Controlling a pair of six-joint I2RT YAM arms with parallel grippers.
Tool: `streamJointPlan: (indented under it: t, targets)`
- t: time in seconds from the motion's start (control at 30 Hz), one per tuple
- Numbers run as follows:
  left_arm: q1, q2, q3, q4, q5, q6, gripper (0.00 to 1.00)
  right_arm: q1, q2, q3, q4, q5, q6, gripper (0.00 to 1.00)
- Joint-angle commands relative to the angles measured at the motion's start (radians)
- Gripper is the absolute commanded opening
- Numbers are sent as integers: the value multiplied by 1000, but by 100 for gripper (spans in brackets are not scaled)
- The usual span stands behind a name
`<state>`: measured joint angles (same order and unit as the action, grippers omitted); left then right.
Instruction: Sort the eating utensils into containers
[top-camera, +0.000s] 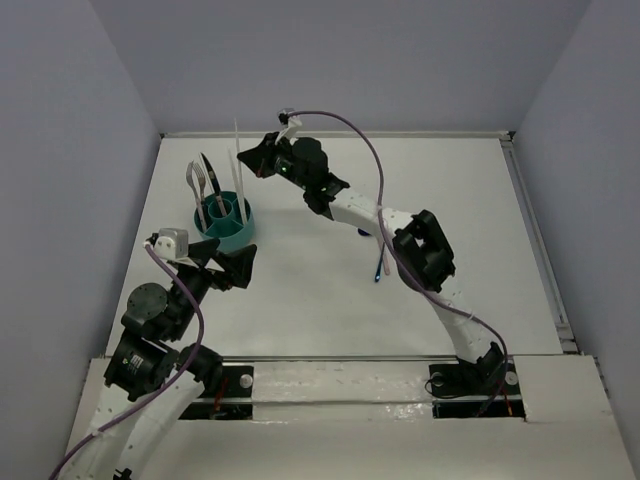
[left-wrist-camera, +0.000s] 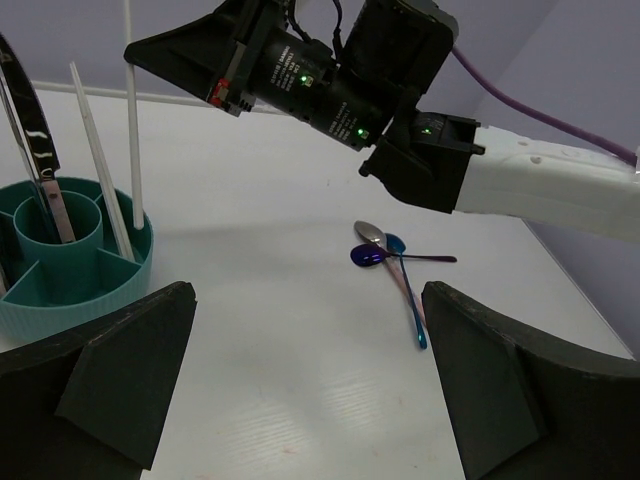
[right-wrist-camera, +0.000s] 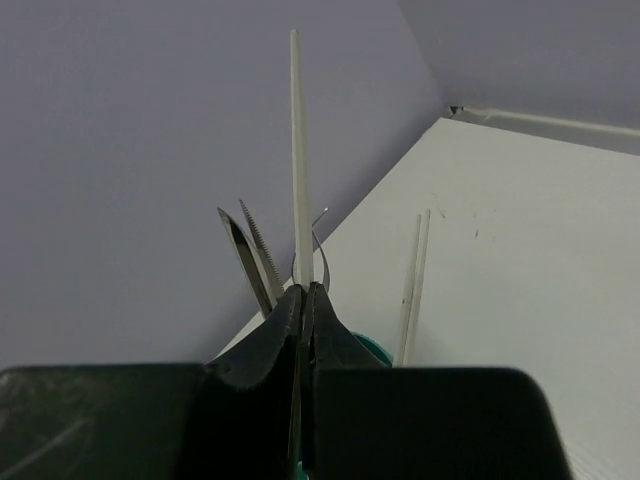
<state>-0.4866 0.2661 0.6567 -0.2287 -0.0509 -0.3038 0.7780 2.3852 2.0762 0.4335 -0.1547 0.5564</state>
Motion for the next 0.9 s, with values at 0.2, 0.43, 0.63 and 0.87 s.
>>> streamJointPlan:
  t: [0.2,0.43,0.63,0.87]
  targets:
    - [5,-7,29,45,11,14,99,21,84,87,17,60,-58,0]
    - [5,-8,27,46,10,12,99,40,135,116,-15,52,-98,0]
    - [5,-4,27,46,10,14,99,49,106,58,-9,47,-124,6]
    - [14,-2,26,52,16,11,99,58,62,9,-56,44,-141,30]
